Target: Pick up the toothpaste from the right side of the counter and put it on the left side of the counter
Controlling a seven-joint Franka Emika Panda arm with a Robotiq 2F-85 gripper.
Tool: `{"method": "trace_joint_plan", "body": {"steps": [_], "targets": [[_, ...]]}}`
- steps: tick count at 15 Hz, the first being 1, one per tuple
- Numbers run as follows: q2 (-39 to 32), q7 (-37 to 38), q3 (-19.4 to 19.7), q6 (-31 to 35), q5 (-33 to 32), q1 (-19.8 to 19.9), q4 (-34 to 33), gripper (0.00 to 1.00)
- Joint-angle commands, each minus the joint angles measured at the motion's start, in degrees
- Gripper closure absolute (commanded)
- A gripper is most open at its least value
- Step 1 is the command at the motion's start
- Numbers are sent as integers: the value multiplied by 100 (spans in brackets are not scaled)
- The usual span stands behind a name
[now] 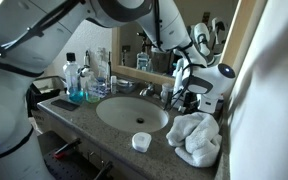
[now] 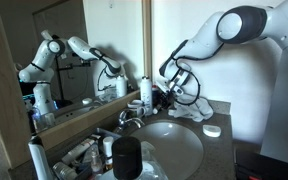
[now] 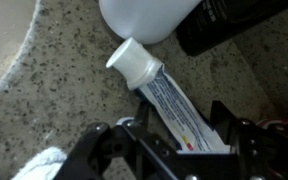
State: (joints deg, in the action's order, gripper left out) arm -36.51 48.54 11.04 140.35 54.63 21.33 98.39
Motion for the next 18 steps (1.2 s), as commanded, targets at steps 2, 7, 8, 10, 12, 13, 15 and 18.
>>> {"method": "trace_joint_plan", "body": {"steps": [2,7,8,10,12,13,15,18], "targets": [[-228,162,122,-328,-35,-7,-385,72],[-238,169,203,-428,-85,3,-453,92],[-224,157,208,-426,-83,4,-438,90],[-141,90,196,-429,-49,19,-361,95],[-2,-4,181,-424,-7,29,-221,94],[94,-34,188,-430,-17,19,-122,94],[254,-28,236,-440,-71,-10,55,94],[574,-48,340,-404,-194,-70,376,94]]}}
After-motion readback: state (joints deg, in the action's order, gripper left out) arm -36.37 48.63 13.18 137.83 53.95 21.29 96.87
